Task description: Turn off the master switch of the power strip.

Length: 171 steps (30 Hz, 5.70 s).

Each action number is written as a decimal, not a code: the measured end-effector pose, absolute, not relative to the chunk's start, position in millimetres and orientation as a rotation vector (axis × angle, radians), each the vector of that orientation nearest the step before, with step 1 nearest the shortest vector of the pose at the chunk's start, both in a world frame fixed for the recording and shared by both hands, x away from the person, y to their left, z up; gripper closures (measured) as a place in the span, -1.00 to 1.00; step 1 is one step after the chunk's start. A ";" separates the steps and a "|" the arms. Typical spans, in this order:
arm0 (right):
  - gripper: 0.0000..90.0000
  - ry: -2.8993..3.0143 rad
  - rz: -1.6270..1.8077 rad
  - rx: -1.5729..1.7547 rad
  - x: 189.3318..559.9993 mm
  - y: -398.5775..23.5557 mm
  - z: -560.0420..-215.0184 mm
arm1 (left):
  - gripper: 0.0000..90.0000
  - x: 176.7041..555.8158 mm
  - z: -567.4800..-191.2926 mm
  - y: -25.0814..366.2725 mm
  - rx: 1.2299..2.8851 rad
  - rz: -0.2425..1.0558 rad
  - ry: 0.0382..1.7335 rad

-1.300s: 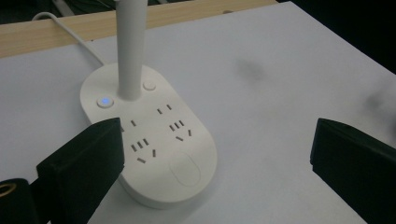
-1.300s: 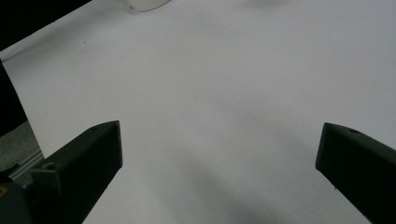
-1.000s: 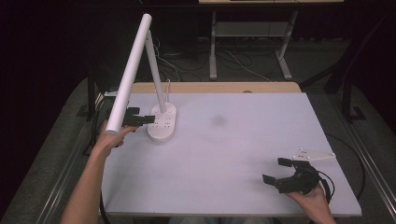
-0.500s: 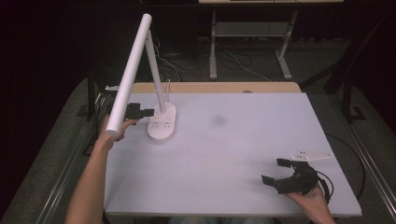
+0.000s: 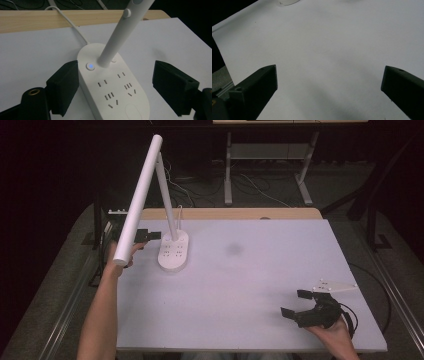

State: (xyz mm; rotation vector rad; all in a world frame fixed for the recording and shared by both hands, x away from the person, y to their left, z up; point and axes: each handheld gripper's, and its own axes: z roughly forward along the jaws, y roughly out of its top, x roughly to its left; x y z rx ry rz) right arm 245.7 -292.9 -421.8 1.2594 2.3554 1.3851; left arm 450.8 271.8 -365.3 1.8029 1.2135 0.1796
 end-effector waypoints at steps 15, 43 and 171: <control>-1.00 2.360 1.373 1.256 245.9 -291.6 -422.8 | -0.10 467.1 -368.9 270.8 1.745 0.206 1.267; -1.00 2.371 1.357 1.254 246.4 -289.6 -425.0 | 0.99 484.5 -394.1 259.4 1.649 0.165 1.376; -1.00 2.377 1.368 1.207 241.4 -287.8 -419.6 | -0.75 411.5 -388.4 268.8 1.557 0.184 1.288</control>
